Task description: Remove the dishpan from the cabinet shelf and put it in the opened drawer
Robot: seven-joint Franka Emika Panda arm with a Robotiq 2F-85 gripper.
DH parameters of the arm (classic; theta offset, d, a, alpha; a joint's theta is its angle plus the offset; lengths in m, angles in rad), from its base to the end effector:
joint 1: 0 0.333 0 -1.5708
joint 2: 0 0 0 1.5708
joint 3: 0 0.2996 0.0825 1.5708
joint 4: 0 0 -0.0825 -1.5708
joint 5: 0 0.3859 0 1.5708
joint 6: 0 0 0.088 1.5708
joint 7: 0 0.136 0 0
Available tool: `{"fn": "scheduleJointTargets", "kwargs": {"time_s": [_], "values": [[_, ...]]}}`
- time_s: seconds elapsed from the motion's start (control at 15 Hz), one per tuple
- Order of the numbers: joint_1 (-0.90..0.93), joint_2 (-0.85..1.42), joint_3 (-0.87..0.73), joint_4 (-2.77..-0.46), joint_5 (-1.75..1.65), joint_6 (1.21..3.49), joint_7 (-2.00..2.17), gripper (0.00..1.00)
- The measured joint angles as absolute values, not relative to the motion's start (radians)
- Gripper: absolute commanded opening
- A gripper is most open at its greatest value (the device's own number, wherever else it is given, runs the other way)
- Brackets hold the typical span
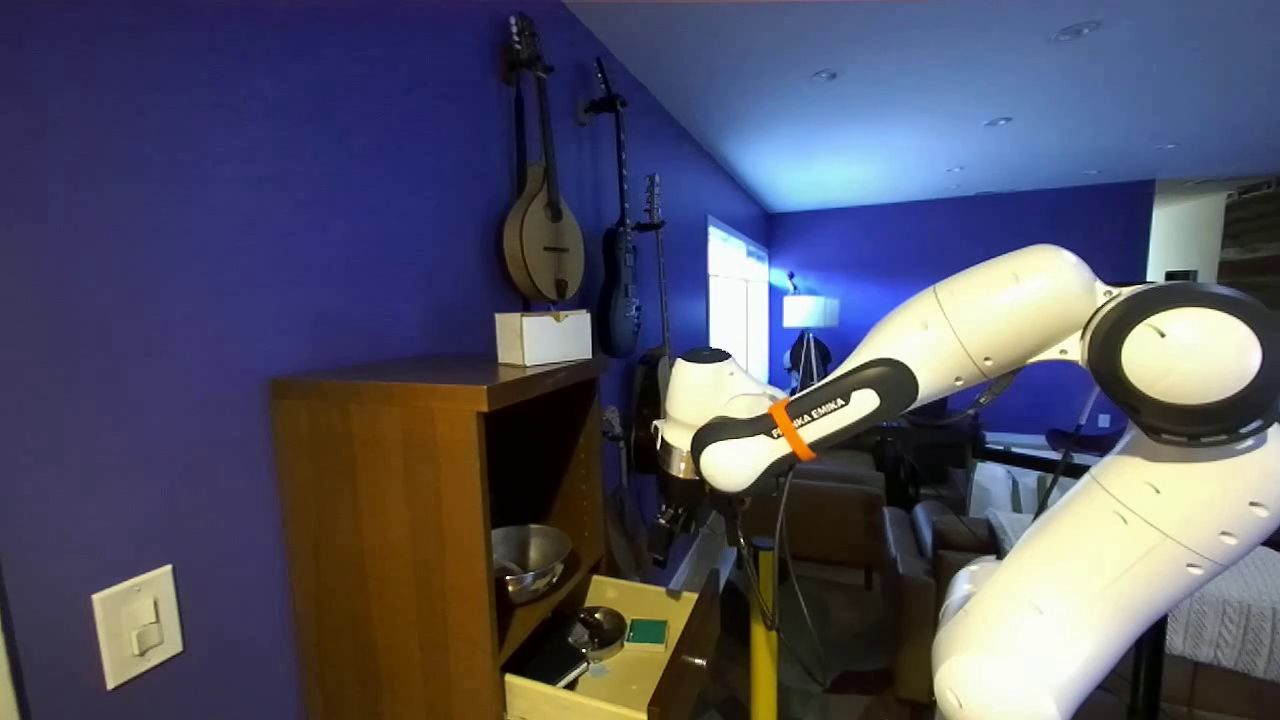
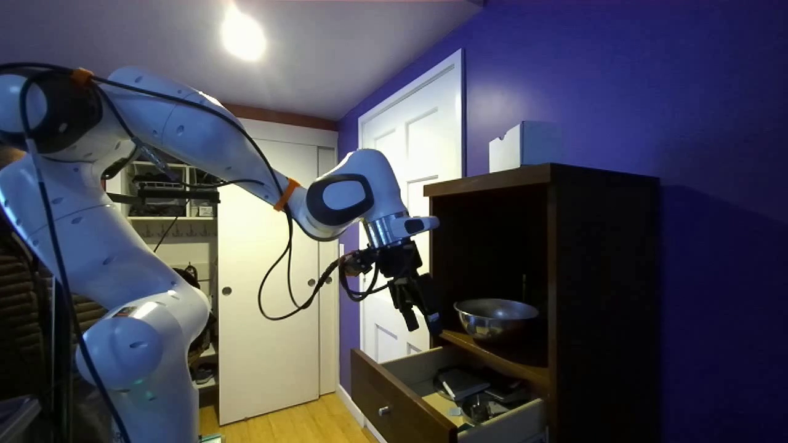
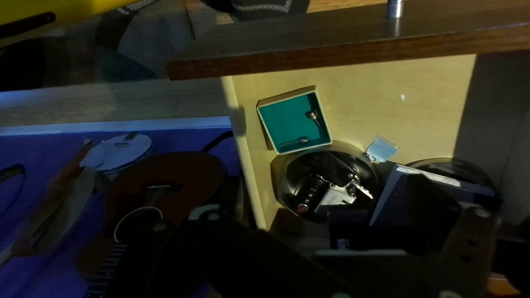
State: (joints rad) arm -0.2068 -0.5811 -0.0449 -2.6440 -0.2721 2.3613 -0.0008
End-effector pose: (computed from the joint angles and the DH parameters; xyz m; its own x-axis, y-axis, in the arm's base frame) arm 0.3935 -0.1094 0.4156 0.9602 -0.0487 0.2750 -0.1103 -0.9708 0.2132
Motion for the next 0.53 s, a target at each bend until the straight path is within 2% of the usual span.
{"fn": "scheduleJointTargets", "kwargs": {"time_s": [0.2,0.53], "values": [[-0.203,-0.548,-0.031,-2.589,-0.216,2.309,0.119,1.0],[-0.192,-0.382,0.016,-2.361,-0.128,2.233,0.358,1.0]]}}
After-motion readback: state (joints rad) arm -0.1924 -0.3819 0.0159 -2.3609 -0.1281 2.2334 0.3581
